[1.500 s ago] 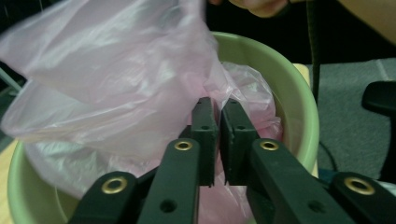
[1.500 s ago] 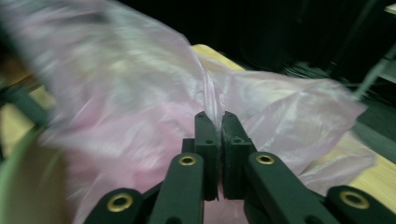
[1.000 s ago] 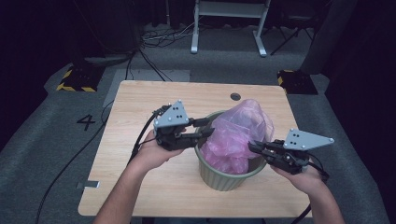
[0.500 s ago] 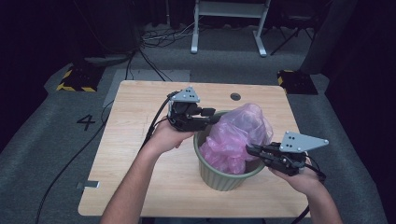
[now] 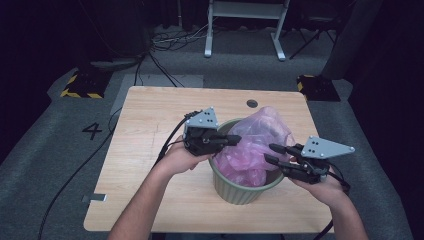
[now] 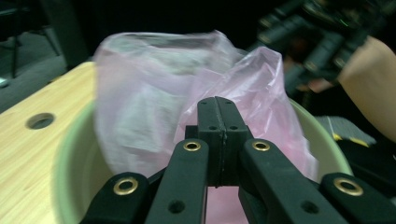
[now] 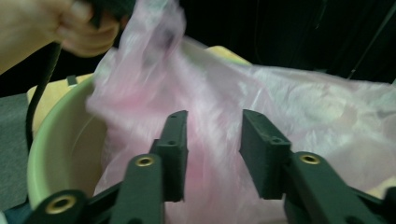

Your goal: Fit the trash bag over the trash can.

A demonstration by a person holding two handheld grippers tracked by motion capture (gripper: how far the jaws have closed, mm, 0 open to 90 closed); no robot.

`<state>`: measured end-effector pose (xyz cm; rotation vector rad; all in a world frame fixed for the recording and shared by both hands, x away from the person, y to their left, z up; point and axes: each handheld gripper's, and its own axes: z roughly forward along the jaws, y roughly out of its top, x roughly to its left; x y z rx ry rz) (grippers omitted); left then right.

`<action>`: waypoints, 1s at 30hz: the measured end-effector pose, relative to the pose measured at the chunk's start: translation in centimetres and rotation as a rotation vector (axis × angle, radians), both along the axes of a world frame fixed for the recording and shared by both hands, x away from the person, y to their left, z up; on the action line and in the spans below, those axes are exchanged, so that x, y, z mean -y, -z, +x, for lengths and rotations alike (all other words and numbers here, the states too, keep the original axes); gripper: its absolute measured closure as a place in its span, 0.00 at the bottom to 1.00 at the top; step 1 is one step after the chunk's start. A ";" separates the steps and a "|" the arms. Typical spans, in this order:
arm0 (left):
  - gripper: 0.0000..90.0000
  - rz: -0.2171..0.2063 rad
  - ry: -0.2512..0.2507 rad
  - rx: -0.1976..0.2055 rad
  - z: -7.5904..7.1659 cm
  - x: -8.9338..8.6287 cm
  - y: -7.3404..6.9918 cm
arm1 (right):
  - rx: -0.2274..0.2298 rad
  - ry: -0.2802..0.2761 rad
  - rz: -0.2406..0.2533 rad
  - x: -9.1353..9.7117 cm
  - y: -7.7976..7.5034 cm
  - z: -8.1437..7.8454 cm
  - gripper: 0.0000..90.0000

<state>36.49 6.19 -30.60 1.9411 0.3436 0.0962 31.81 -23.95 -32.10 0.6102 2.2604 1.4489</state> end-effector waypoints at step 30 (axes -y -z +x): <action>0.74 -0.011 0.015 -0.108 2.0 2.6 -0.3 | 0.025 -0.167 -0.117 -2.8 1.2 -1.3 0.96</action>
